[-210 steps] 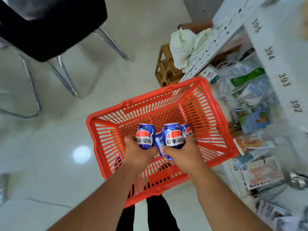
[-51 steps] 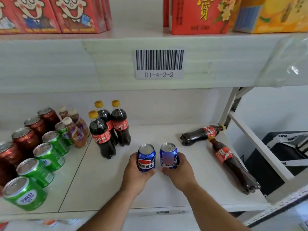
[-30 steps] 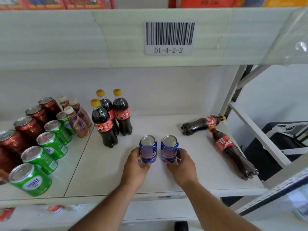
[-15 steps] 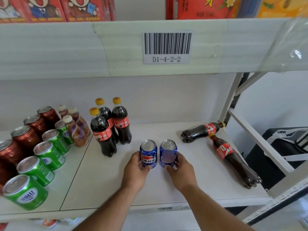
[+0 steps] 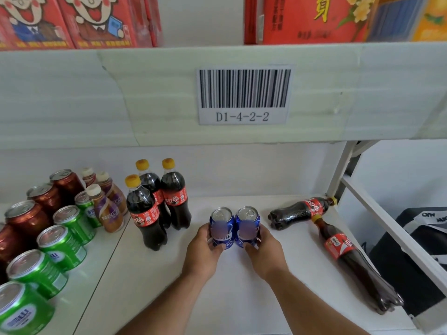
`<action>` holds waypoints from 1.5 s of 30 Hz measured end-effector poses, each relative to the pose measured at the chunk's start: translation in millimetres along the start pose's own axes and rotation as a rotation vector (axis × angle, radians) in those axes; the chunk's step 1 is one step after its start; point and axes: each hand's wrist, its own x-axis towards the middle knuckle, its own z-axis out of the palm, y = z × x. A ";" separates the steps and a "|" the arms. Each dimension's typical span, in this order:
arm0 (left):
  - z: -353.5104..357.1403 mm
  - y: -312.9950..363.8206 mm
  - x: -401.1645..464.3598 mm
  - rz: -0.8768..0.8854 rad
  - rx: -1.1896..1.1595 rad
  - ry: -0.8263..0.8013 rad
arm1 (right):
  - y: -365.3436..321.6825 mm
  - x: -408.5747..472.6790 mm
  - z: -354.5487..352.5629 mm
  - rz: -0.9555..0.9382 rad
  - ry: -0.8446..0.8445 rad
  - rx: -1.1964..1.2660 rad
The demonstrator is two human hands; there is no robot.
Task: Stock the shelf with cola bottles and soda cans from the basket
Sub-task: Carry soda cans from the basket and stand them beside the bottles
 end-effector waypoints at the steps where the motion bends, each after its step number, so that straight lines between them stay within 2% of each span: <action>1: 1.7 1.1 5.0 0.000 -0.003 0.003 | -0.8 5.2 -0.6 0.001 -0.002 -0.002; 16: 11.5 0.6 43.9 -0.024 0.079 0.018 | -10.7 39.2 -6.0 0.018 0.012 -0.090; 21: -6.4 8.9 17.4 -0.094 0.270 0.008 | -8.9 7.8 -2.8 0.083 0.022 -0.089; 24: -27.9 25.4 -15.2 -0.072 0.385 -0.026 | -18.1 -23.9 0.6 0.068 -0.008 -0.145; 26: -45.7 29.6 -36.2 -0.061 0.492 -0.065 | -31.1 -45.6 1.5 0.028 -0.077 -0.302; 30: -88.5 39.4 -80.3 -0.078 0.744 -0.164 | -56.8 -77.6 13.2 -0.075 -0.339 -0.745; 33: -122.5 40.5 -111.4 -0.065 0.895 -0.165 | -74.5 -96.1 29.6 -0.200 -0.443 -0.916; 38: -173.5 29.9 -166.4 -0.180 0.989 -0.105 | -96.2 -125.9 64.9 -0.380 -0.568 -1.032; 45: -211.5 29.3 -259.6 -0.396 0.950 0.106 | -123.4 -173.5 94.4 -0.651 -0.741 -0.986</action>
